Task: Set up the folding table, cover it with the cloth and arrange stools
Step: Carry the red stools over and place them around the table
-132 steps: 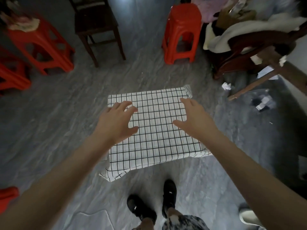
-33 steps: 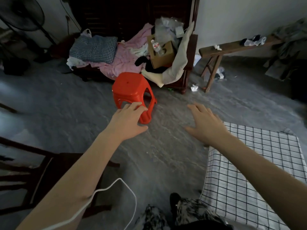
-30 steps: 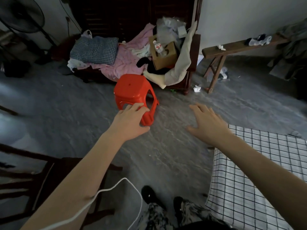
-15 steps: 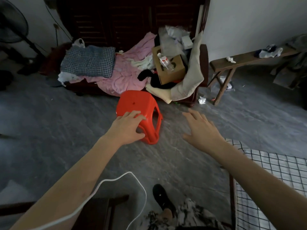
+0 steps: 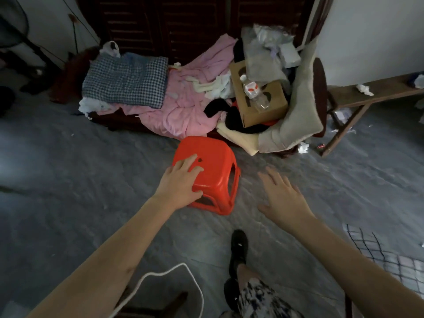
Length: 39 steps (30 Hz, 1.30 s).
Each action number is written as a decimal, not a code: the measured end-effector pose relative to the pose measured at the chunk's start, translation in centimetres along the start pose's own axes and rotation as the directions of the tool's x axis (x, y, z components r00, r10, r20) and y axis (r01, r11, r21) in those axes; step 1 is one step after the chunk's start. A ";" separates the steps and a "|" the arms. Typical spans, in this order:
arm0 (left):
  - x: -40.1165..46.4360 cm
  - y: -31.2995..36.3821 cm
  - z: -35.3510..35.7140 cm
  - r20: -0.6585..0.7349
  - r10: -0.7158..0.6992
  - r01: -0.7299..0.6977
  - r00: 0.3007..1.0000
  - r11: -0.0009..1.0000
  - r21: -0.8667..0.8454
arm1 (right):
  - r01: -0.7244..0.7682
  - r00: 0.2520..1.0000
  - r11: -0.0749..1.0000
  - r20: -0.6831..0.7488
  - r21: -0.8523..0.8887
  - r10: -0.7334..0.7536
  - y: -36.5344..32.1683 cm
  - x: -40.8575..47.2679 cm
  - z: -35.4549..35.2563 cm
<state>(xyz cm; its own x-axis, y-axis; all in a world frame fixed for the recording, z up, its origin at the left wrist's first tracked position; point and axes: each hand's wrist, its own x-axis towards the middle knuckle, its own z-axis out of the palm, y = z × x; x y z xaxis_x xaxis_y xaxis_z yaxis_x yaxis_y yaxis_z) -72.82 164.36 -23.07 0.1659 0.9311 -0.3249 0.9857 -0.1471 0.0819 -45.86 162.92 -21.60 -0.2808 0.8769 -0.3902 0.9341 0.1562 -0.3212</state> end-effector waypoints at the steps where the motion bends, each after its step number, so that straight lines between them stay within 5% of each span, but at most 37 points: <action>1: 1.3 -1.1 0.4 -0.013 -0.025 0.025 1.000 1.000 -0.009 | 0.002 1.000 0.999 0.011 0.032 -0.002 -0.3 2.0 0.2; 8: 9.9 -8.7 5.2 -0.016 -0.195 0.194 0.981 0.980 -0.031 | -0.004 0.998 0.992 0.057 0.127 -0.003 -2.3 15.3 4.2; 14: 16.6 -14.0 13.7 0.013 -0.271 0.271 0.963 0.962 -0.039 | 0.023 0.992 1.000 0.124 0.003 -0.023 -3.1 24.0 12.1; 19: 21.2 -16.7 20.8 0.059 -0.276 0.280 0.959 0.958 -0.067 | -0.109 0.986 0.993 0.131 0.040 0.103 -3.0 30.6 19.3; 29: 26.9 -21.3 26.8 0.164 -0.301 0.329 0.940 0.925 -0.188 | -0.289 0.957 0.937 0.087 0.196 0.276 -2.3 36.8 27.0; 39: 28.4 -22.7 26.0 0.254 -0.231 0.326 0.939 0.833 -0.448 | -0.319 0.946 0.783 0.128 0.534 0.298 -1.8 38.3 28.8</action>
<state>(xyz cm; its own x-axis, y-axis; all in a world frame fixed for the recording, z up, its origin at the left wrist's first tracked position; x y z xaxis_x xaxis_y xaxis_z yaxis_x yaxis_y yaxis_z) -89.76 185.48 -58.68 -0.0647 0.8236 -0.5634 0.8620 0.3306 0.3843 -64.63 183.07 -60.85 -0.0152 0.8179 -0.5751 0.7034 -0.4001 -0.5875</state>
